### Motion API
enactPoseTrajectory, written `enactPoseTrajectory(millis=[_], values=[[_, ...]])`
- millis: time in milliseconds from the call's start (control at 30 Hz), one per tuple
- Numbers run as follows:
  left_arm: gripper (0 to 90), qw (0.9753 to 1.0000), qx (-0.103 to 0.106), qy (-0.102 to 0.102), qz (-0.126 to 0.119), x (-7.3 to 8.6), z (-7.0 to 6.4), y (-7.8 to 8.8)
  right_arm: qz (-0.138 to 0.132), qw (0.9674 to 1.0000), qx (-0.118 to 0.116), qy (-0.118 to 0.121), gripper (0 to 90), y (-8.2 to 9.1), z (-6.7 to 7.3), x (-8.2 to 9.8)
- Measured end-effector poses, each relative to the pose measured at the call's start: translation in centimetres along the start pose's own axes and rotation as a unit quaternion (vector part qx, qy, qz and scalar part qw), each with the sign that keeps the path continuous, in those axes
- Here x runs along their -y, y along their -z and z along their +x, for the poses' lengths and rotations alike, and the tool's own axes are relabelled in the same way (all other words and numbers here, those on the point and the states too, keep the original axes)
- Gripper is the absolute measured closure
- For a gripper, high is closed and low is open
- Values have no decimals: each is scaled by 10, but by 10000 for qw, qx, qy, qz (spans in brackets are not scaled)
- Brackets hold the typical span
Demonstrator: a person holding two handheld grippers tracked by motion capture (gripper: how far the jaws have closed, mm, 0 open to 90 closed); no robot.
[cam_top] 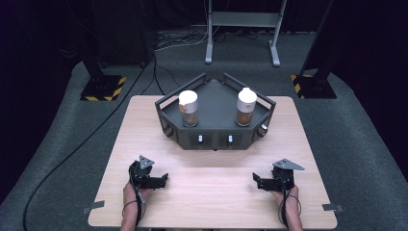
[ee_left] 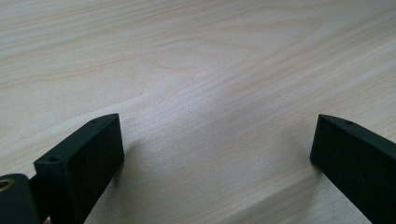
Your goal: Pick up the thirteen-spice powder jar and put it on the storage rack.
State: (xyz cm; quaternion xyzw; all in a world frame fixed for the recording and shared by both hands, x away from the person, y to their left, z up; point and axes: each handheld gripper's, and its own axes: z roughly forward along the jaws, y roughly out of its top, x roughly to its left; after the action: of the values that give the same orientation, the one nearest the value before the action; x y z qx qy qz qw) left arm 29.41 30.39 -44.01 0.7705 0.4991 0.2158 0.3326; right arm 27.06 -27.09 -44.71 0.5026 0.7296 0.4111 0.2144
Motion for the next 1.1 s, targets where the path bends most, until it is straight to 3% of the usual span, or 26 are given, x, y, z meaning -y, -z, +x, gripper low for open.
enactPoseTrajectory(millis=[167,367,600,1100], values=[[25,10000,-1,1,1,0,0,0,-104,9999,-11,-78,0,-1,-4,3],[23,10000,-8,4,3,0,0,0,-392,9990,180,-66,8,4,3,14],[23,10000,-9,3,0,0,0,0,-439,9986,280,-38,9,5,7,16],[23,10000,-30,-12,-13,1,-1,0,-483,9986,203,-73,11,5,4,17]])
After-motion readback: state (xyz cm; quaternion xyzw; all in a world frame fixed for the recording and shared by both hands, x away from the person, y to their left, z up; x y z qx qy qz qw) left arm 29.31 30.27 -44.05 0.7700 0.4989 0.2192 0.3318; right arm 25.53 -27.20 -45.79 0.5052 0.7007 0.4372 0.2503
